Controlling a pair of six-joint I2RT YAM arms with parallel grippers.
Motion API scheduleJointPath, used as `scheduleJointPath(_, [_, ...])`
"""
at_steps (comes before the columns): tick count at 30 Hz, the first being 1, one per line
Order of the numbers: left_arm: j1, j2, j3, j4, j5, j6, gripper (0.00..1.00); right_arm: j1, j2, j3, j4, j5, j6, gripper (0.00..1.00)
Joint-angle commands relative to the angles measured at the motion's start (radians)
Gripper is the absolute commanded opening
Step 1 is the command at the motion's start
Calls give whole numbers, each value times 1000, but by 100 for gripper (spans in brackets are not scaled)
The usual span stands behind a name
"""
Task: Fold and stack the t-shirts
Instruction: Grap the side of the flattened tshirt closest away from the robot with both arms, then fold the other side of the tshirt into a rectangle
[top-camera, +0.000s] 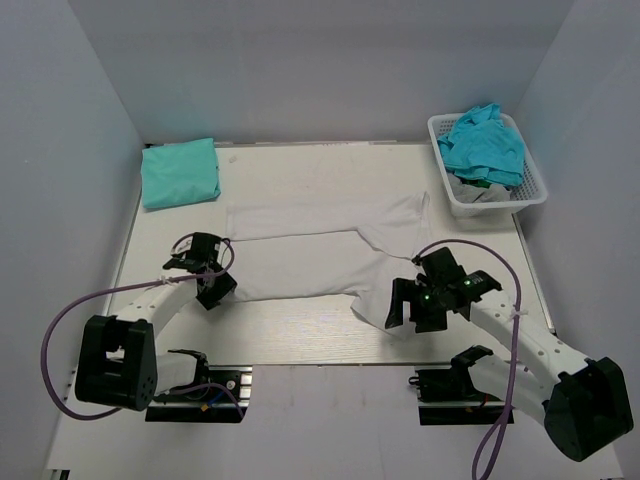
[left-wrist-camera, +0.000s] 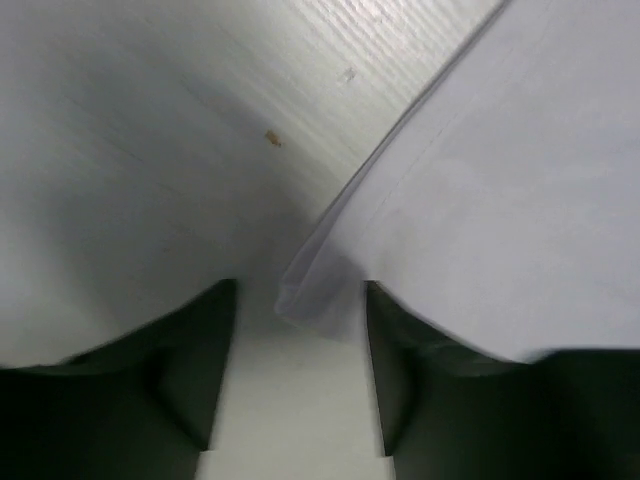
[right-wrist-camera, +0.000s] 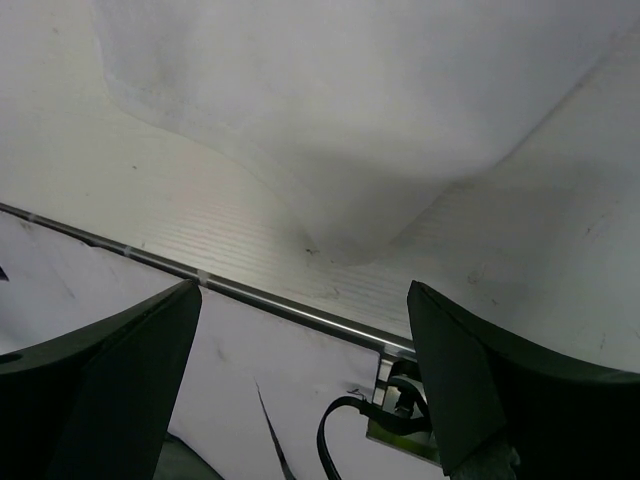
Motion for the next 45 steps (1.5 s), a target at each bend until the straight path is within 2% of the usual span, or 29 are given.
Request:
scheduleJointPath(1, [4,22,-35,78,9,-14,52,15,-2,-33,-39,45,53,90])
scheduleJointPath(3, [4,22,-44,87,9,-14,40,21,13,-33,-42,55,65,90])
scheduleJointPath(4, [4,22,-44,97,20,-14,24,26,13,-35,-44,62,74,90])
scheduleJointPath(7, [4,13,-44,97,29,-14,0,35,10,-21,-71,96,110,90])
scheduleJointPath(13, [4,-46,-34,58,17,-14,0,53,34,-6,-98,127,165,90])
scheduleJointPath(17, [4,-56,-14,58,39,-14,0,67,88,-13,9,84,150,90])
scheduleJointPath(22, [4,-11,16,32,40,-14,0,81,168,-7,118,23,145,80])
scheduleJointPath(25, [4,-1,16,32,30,-14,0,87,198,-30,174,-8,156,69])
scheduleJointPath(26, [4,-1,25,32,30,-14,0,89,202,-41,181,-10,160,63])
scheduleJointPath(27, [4,-1,25,32,30,-14,0,87,203,-39,183,-1,173,51])
scheduleJointPath(28, [4,-1,25,32,30,-14,0,87,203,-42,183,5,177,44])
scheduleJointPath(29, [4,-1,25,32,30,-14,0,86,200,-33,180,10,180,32])
scheduleJointPath(30, [4,-1,35,32,30,-14,0,86,196,-26,177,25,182,10])
scheduleJointPath(31, [4,-1,35,23,30,-14,0,84,179,-19,171,51,186,2])
scheduleJointPath(35, [4,-1,77,2,30,-14,0,78,177,77,128,153,194,0])
scheduleJointPath(39, [4,10,135,-9,30,-14,0,60,211,161,123,171,180,0])
scheduleJointPath(45, [4,137,293,-31,-6,4,0,-28,304,306,145,197,128,0])
